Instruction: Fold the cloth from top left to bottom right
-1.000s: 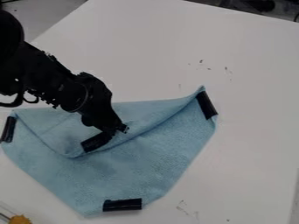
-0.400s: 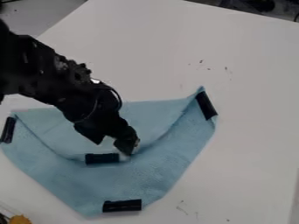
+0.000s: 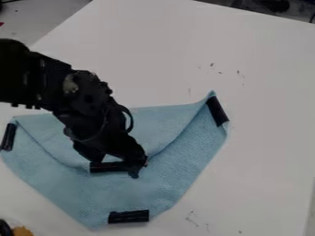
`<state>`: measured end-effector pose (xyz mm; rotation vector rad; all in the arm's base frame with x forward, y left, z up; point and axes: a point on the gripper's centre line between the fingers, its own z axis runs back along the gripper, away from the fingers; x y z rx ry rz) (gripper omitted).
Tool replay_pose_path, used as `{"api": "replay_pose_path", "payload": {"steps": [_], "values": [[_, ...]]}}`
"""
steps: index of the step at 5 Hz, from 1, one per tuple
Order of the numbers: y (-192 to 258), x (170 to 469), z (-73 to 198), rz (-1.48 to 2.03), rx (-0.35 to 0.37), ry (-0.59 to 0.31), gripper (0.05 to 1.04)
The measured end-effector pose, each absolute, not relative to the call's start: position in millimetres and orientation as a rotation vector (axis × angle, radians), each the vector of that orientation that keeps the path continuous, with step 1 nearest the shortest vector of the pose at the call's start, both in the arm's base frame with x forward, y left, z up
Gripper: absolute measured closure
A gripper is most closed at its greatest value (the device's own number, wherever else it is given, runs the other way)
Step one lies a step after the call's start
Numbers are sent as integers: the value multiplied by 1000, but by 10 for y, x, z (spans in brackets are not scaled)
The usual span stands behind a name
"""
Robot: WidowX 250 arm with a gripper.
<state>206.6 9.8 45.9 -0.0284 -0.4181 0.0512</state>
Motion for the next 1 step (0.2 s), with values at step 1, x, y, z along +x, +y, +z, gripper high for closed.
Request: {"api": "replay_pose_path", "payload": {"steps": [1], "values": [[124,2119,428,33,0,-365,83]]}}
